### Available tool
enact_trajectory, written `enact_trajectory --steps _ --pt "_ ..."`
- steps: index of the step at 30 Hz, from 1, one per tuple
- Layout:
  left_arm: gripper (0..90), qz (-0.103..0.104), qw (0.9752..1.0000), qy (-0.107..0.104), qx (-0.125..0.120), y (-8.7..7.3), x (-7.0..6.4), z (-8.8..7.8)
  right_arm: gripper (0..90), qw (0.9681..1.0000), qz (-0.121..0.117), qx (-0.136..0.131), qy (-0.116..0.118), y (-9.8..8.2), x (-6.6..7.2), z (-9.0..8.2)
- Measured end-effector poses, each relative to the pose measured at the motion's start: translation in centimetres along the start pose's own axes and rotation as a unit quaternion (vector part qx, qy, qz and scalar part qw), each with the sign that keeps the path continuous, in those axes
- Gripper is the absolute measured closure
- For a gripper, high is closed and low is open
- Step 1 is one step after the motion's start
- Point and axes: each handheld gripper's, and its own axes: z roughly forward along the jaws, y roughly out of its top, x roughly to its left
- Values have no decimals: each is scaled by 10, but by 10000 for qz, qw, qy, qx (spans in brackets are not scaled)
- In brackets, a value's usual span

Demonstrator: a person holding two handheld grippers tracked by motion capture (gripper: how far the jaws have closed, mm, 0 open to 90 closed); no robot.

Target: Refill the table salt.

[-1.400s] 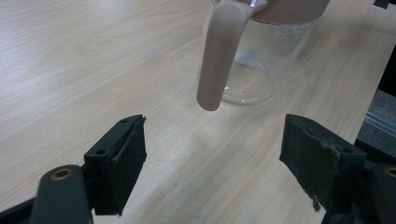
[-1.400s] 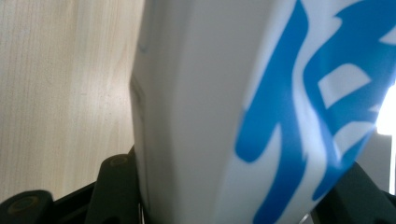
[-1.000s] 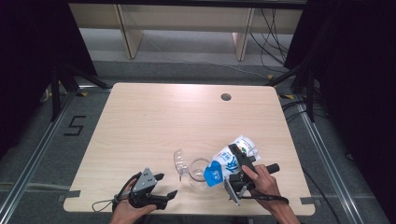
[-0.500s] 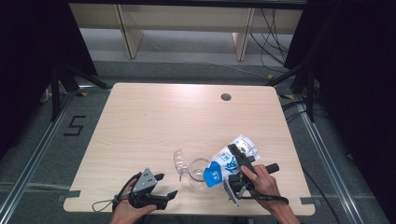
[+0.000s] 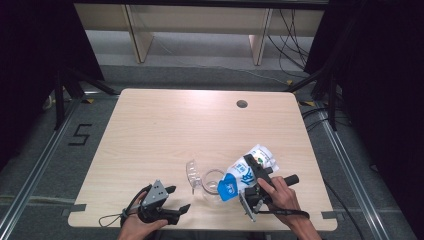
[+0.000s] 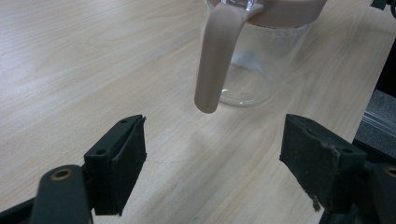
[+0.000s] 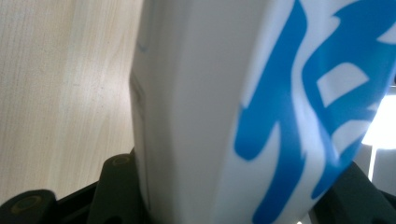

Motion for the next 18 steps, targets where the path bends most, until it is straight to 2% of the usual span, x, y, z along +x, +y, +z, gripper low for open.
enact_trajectory --steps 1,3,4,6,7,9,10,11,12,13,14,15,16,17,18 --pt "218 0 10000 0 -3 0 0 0 480 10000 -16 -8 4 0 0 0" --pt "218 -28 10000 -3 1 0 0 0 480 9998 177 14 76 -1 4 1" --pt "218 -28 10000 -2 -1 0 0 0 480 9998 195 28 83 -1 4 1" --pt "218 -5 10000 1 -2 0 0 0 480 9997 204 -116 -22 -1 5 3" --pt "218 -10 10000 37 -29 0 -1 1 480 9995 313 -44 3 -1 7 2" --pt "218 -6 10000 -3 -2 0 0 0 482 9999 111 -102 -63 0 5 3" --pt "218 -19 10000 -5 0 0 0 0 482 9999 111 -74 -59 -1 5 3" --pt "218 -22 10000 34 -5 0 -1 0 482 9998 155 43 70 0 5 1" --pt "218 -28 10000 -1 0 0 0 0 482 9999 124 -54 -24 -1 5 3" --pt "218 2 10000 -3 8 0 0 0 482 9995 154 170 217 0 4 0" --pt "218 -4 10000 2 2 0 0 0 482 9999 -140 32 92 1 0 2" --pt "218 12 10000 9 -5 0 0 0 482 9999 101 -80 -91 -1 5 3" --pt "218 69 10000 -11 -38 1 0 0 482 9999 138 71 59 0 5 2" --pt "218 54 10000 -17 -34 0 0 0 482 9998 183 -17 -49 -1 6 3" --pt "218 147 9999 2 -2 1 1 0 482 9997 234 -14 -53 0 7 3"
